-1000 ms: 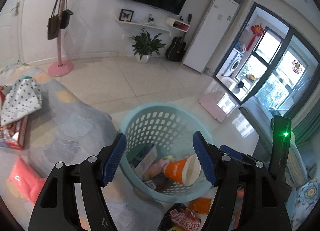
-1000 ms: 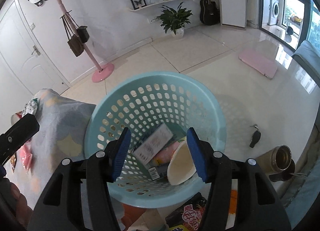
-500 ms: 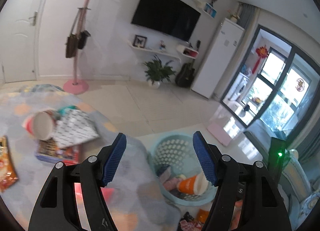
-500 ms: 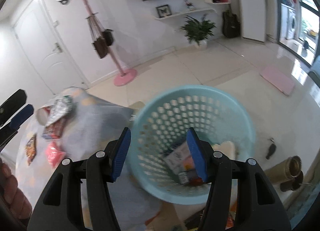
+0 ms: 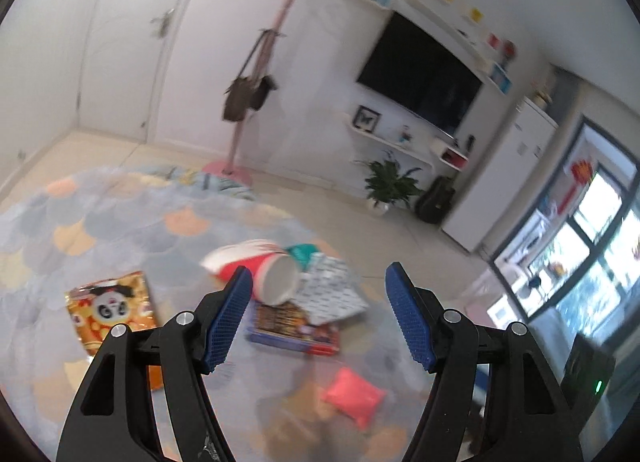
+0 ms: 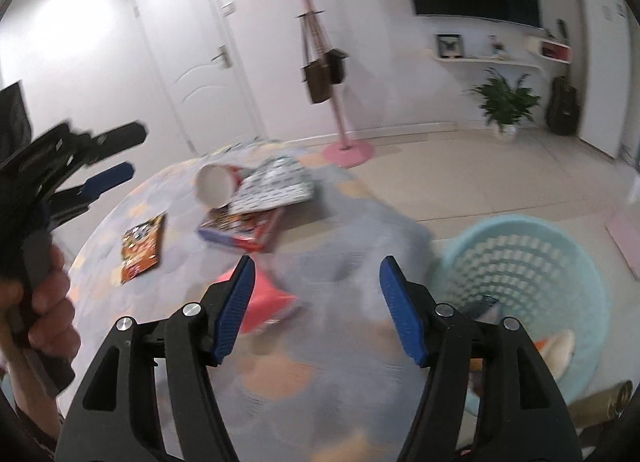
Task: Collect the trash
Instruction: 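Move both tools back toward the remaining trash on the rug, then grasp the red-and-white paper cup with the left tool while the right tool grasps the pink packet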
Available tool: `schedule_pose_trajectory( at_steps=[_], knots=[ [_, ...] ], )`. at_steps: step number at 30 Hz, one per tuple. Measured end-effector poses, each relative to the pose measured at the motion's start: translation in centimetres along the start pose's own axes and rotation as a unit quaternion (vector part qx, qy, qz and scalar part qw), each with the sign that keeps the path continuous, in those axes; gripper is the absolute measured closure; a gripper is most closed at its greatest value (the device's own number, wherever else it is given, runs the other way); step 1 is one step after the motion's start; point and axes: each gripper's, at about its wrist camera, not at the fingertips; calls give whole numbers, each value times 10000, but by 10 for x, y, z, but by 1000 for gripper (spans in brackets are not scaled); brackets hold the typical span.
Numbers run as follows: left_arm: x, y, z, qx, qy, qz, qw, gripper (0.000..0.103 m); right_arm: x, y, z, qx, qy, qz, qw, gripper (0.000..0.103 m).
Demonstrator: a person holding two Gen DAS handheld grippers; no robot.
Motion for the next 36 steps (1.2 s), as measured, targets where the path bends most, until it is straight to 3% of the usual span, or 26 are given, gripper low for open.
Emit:
schedule_pose_trajectory(
  at_steps=[5,9,14,18,22,27,30,36],
  knots=[
    [19,-16,14,-164,-193,187,9995,17,28,0,28,-240,-143,137,9995,41],
    [48,-24,23,-528,-111,491,9973,16,45,-2,38,-310,-46,238,9992,39],
    [92,-30,29,-857,-289,931,9915,16,56,-2,29,-214,-19,355,9991,36],
    [111,-28,29,-930,-506,1048,9888,16,61,-1,22,-78,-178,463,9987,35],
    [124,-28,30,-853,-829,1206,9855,23,65,-1,25,-130,-212,592,9979,34],
    [130,-24,43,-966,-722,1436,9823,54,68,2,36,-417,-144,663,9968,33],
    [124,-22,50,-979,-659,1387,9833,54,70,6,43,-586,-156,761,9953,23],
    [93,-19,51,-798,-458,1071,9900,54,74,4,48,-684,-217,862,9937,23]
  ],
)
Point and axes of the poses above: each gripper's, at about its wrist camera, not at the fingertips, and x roughly the way its jaws point, z to its left, y to its underside, and after that the axes turned 9 degrees about z, right-handed
